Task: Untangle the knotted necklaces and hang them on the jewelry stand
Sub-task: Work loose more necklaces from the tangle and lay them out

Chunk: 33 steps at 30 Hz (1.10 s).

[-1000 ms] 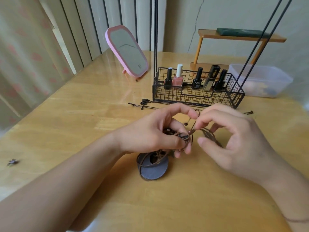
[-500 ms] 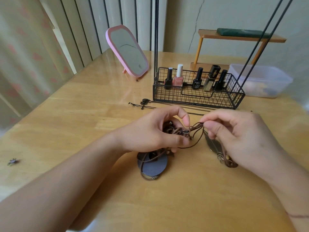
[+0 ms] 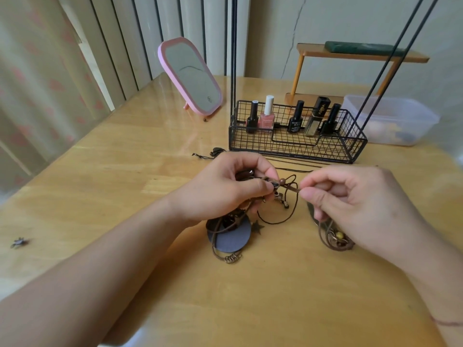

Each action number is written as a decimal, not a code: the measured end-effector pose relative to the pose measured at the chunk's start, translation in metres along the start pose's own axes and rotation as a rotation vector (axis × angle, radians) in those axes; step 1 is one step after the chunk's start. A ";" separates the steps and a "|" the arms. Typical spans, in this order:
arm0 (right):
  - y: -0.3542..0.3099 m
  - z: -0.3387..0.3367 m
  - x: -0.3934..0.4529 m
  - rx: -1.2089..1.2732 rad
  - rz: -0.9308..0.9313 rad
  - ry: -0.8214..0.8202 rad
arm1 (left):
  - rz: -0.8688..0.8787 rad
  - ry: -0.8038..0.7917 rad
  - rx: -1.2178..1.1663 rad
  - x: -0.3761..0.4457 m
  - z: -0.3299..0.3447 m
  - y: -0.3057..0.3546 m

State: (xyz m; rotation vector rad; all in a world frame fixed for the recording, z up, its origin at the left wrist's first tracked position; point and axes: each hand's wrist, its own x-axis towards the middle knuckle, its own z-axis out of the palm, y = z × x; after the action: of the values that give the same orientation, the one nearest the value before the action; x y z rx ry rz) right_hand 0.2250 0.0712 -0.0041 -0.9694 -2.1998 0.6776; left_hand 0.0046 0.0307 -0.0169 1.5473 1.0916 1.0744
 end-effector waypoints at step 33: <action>-0.001 0.009 -0.001 0.179 -0.073 0.111 | 0.081 -0.069 0.097 -0.002 0.010 0.000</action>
State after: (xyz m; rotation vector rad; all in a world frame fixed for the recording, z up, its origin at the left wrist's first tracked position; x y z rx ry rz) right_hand 0.2183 0.0682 -0.0095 -0.8124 -2.0287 0.7545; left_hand 0.0136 0.0267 -0.0189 1.7060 1.0554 1.0270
